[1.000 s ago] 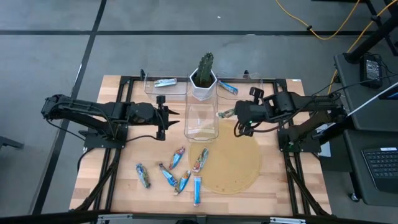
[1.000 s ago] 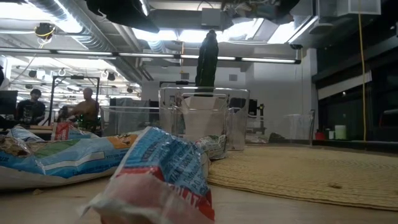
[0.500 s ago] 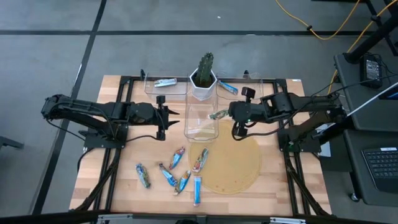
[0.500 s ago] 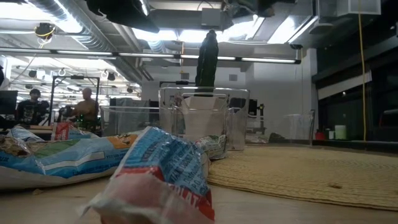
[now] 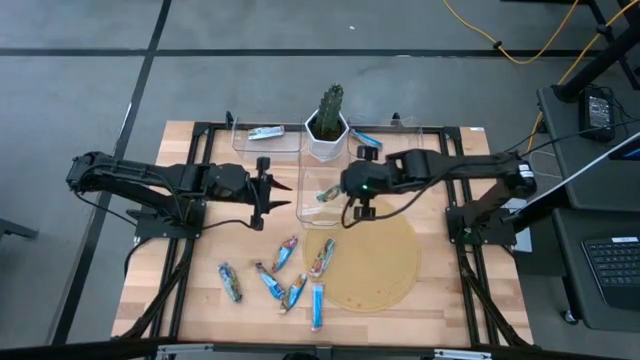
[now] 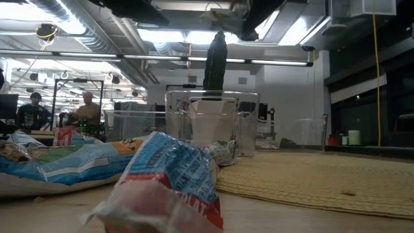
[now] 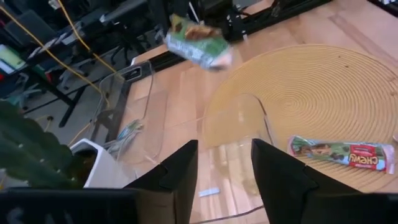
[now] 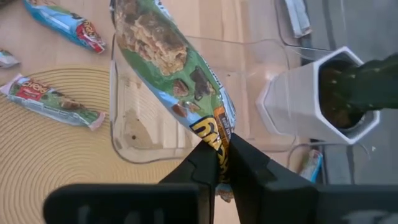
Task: Pick and place Granola Bars by type
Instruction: Put the yellow green granola bar into the left transparent bin
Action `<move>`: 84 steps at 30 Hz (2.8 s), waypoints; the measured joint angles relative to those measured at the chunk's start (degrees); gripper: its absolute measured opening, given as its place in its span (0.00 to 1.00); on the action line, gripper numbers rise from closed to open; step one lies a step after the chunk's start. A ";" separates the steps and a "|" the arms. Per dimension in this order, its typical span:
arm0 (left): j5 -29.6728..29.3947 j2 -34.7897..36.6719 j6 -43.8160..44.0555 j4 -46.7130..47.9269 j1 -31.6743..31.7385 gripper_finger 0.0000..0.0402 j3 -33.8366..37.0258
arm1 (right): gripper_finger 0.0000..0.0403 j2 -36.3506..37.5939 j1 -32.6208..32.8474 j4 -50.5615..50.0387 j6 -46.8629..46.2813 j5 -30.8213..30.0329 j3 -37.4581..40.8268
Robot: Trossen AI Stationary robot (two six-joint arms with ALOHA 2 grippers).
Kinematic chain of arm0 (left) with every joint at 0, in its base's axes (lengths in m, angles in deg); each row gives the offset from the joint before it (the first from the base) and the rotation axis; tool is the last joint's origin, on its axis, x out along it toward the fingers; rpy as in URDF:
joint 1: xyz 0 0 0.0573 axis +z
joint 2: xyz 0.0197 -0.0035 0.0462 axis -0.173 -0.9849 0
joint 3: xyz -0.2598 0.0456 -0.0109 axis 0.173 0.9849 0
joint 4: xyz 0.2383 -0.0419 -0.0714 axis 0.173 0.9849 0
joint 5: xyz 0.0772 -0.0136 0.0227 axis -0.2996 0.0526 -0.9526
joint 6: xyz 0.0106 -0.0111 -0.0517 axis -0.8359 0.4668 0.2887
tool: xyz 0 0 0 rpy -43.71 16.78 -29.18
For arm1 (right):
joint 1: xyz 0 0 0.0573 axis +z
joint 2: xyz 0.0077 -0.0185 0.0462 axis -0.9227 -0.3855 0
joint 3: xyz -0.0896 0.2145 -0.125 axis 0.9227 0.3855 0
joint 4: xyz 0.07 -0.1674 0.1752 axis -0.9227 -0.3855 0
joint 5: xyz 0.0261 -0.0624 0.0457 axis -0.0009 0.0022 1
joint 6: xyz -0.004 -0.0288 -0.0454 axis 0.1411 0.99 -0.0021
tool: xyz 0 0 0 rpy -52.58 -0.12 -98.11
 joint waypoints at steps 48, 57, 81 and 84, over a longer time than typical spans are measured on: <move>-4.92 -11.07 -8.06 -18.86 -3.15 0.62 -4.61 | 0.10 -0.55 -2.18 13.04 5.51 6.99 0.02; -9.67 -11.07 -7.97 -17.51 -3.15 0.37 -4.61 | 0.10 -0.55 -2.09 13.01 5.47 6.95 0.02; -11.11 -11.03 -8.52 -17.46 -3.15 0.07 -4.61 | 0.38 -0.39 3.33 -1.81 1.75 -0.26 -8.40; -13.67 -10.64 -8.50 -15.72 -3.47 0.07 -4.61 | 0.39 -0.20 5.31 -7.87 -2.21 -3.04 -9.96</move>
